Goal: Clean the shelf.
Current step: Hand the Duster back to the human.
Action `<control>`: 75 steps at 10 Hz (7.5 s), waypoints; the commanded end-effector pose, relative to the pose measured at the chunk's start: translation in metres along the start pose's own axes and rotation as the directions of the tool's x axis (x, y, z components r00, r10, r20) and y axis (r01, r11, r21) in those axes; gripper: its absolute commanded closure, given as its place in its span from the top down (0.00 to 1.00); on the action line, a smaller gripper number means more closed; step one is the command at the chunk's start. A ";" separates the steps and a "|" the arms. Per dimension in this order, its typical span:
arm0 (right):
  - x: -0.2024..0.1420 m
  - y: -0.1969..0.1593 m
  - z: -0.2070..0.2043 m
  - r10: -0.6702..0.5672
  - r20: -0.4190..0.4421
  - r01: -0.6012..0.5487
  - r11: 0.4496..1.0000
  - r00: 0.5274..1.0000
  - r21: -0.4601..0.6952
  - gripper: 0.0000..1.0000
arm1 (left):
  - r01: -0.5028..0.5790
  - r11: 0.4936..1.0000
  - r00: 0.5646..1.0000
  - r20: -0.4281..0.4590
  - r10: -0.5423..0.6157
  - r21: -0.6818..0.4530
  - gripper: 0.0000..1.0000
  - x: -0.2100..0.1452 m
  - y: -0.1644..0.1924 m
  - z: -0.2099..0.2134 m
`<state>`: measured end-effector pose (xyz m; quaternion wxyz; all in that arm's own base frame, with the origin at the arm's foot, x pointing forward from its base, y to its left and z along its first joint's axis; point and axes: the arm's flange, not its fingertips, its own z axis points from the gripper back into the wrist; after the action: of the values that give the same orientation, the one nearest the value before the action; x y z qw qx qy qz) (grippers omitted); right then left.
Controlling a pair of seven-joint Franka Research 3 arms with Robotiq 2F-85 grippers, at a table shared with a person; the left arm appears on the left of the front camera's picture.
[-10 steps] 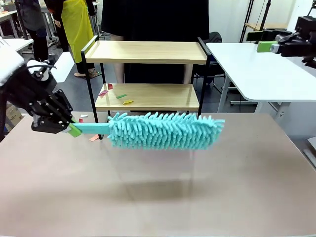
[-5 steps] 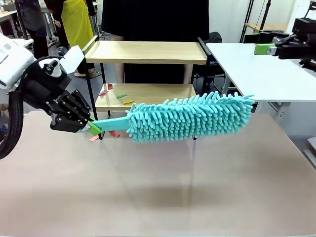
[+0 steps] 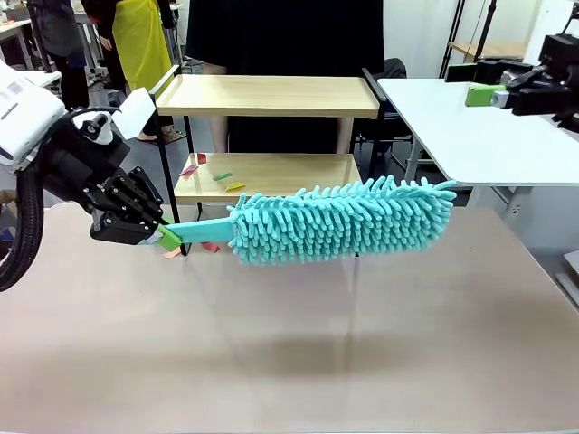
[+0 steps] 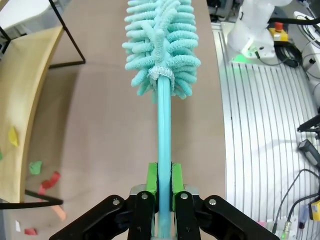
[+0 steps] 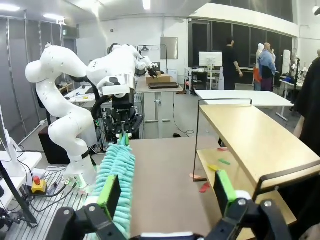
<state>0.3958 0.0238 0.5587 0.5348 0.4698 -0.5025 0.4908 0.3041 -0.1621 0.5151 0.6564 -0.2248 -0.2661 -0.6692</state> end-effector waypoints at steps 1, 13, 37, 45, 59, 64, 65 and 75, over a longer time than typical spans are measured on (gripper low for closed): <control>-0.005 0.028 -0.025 0.012 0.000 -0.012 0.999 1.000 -0.040 1.00 | 0.010 1.000 0.999 0.031 -0.010 -0.005 0.13 0.002 0.000 0.001; -0.083 0.068 -0.055 -0.148 -0.154 0.165 0.981 0.977 0.103 1.00 | 0.010 1.000 0.999 0.031 -0.010 -0.005 0.13 0.002 0.000 0.001; -0.120 0.074 -0.094 -0.143 -0.122 0.169 0.956 0.982 0.240 0.00 | 0.010 1.000 0.999 0.031 -0.010 -0.005 0.13 0.002 0.000 0.001; -0.117 0.057 -0.088 -0.183 -0.147 0.212 0.955 0.972 0.210 0.00 | -0.101 0.989 0.905 0.402 0.137 -0.108 1.00 -0.033 0.007 0.080; -0.012 0.060 -0.067 -0.096 0.189 0.054 0.975 0.977 0.217 0.16 | -0.137 0.987 0.785 0.617 0.055 0.087 1.00 -0.190 0.002 0.178; 0.027 0.076 0.026 0.143 0.435 0.102 0.864 0.889 -0.494 0.16 | -0.137 0.987 0.785 0.617 0.055 0.087 1.00 -0.190 0.002 0.178; 0.021 0.074 0.047 0.176 0.420 0.138 0.774 0.890 -0.618 0.16 | -0.137 0.987 0.785 0.617 0.055 0.087 1.00 -0.190 0.002 0.178; -0.087 0.052 0.110 -0.107 0.297 0.316 0.345 0.949 -0.884 0.16 | -0.137 0.987 0.785 0.617 0.055 0.087 1.00 -0.190 0.002 0.178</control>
<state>0.3621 -0.0948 0.5105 0.6970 0.2022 -0.6880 0.0030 0.3038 0.0983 0.5238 0.5886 -0.3979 -0.4842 -0.5107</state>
